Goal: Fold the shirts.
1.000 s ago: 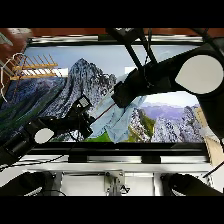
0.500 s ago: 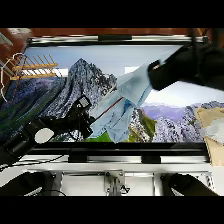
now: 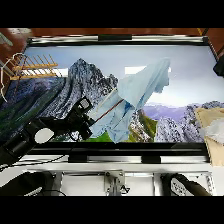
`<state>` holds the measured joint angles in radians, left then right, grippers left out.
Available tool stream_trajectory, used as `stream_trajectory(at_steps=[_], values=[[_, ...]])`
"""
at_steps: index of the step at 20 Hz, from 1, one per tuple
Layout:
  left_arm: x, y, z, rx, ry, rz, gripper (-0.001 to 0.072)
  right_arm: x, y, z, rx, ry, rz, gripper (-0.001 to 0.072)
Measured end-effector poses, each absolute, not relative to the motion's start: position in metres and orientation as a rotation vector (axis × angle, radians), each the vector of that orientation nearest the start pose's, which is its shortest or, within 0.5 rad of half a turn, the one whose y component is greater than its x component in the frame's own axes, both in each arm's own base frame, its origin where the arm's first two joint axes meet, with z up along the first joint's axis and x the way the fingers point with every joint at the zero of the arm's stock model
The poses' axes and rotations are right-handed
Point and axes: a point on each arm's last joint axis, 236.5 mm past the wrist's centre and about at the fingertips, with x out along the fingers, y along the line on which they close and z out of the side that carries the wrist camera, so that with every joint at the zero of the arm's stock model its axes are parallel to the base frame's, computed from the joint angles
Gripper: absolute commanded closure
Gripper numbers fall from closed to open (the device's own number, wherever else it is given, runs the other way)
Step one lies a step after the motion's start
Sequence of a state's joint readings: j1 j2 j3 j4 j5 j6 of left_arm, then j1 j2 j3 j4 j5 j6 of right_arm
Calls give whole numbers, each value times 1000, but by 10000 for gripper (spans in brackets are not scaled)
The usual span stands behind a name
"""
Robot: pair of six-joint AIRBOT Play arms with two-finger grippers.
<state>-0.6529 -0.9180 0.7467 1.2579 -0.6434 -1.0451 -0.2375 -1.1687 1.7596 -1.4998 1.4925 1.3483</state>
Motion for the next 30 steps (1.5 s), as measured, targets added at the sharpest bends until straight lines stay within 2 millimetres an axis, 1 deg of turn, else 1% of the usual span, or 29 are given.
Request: stream_trajectory(at_steps=[2, 3, 4, 6, 7, 8, 11, 15, 18, 22, 23, 24, 25, 26, 27, 28, 30], values=[[274, -264, 45, 436, 683, -900, 668, 375, -73, 220, -220, 1001, 110, 132], [274, -264, 45, 438, 683, -900, 668, 376, -66, 210, -313, 1023, 222, 132], [274, -264, 45, 440, 683, -900, 668, 378, -54, 204, -397, 1018, 336, 132], [274, -262, 44, 450, 685, -899, 668, 385, -28, 198, -583, 957, 551, 126], [273, -261, 43, 458, 691, -900, 668, 390, -16, 198, -677, 906, 632, 40], [272, -260, 41, 467, 697, -902, 668, 397, -3, 200, -759, 845, 694, 40], [269, -256, 36, 498, 719, -906, 668, 409, 34, 204, -944, 714, 820, 41], [268, -253, 33, 517, 729, -906, 668, 408, 74, 202, -1108, 635, 929, 41], [268, -251, 33, 526, 731, -905, 668, 404, 94, 195, -1170, 624, 994, 41], [268, -251, 32, 531, 730, -904, 668, 405, 111, 173, -1202, 651, 1078, 42], [268, -251, 32, 537, 728, -906, 668, 406, 115, 167, -1205, 656, 1096, 68], [268, -251, 33, 542, 723, -908, 668, 408, 118, 160, -1211, 663, 1113, 192], [270, -251, 34, 548, 713, -909, 668, 410, 117, 154, -1218, 678, 1121, 234], [272, -252, 35, 548, 699, -906, 668, 413, 114, 148, -1228, 699, 1120, 291], [274, -253, 37, 550, 690, -904, 668, 415, 112, 143, -1234, 715, 1119, 484], [277, -251, 37, 572, 672, -900, 666, 414, 109, 137, -1241, 739, 1130, 625], [282, -253, 42, 563, 648, -891, 658, 418, 108, 134, -1235, 754, 1116, 630]])
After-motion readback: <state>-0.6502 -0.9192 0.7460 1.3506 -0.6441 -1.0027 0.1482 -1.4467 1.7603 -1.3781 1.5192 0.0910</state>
